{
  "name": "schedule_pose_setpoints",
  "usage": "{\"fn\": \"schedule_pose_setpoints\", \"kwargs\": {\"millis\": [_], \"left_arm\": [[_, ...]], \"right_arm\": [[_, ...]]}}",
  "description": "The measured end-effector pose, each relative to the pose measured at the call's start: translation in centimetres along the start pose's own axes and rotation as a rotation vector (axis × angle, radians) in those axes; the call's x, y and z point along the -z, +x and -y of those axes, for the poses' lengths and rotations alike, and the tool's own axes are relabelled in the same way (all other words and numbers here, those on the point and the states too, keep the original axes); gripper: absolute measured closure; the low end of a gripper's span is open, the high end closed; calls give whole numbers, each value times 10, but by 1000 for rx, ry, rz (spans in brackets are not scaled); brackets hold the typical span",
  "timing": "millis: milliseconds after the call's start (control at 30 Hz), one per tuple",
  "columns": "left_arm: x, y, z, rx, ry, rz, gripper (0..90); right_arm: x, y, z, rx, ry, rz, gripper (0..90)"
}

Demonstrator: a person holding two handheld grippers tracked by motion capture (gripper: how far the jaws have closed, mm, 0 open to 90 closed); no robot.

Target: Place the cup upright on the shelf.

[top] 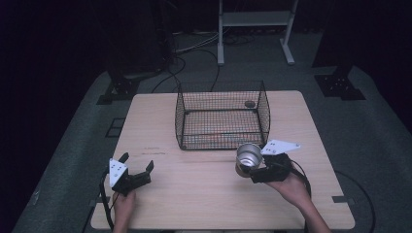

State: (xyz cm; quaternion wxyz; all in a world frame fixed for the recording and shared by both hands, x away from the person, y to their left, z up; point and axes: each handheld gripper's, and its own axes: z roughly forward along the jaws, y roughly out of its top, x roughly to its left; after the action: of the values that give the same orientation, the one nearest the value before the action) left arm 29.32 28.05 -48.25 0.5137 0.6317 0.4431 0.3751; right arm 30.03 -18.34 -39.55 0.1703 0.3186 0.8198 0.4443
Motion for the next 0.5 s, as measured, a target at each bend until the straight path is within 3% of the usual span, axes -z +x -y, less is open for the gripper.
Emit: {"fn": "schedule_pose_setpoints", "kwargs": {"millis": [500], "left_arm": [[0, 0, 0, 0, 0, 1, 0]], "right_arm": [[8, -7, -31, 32, -9, -23, 180]]}}
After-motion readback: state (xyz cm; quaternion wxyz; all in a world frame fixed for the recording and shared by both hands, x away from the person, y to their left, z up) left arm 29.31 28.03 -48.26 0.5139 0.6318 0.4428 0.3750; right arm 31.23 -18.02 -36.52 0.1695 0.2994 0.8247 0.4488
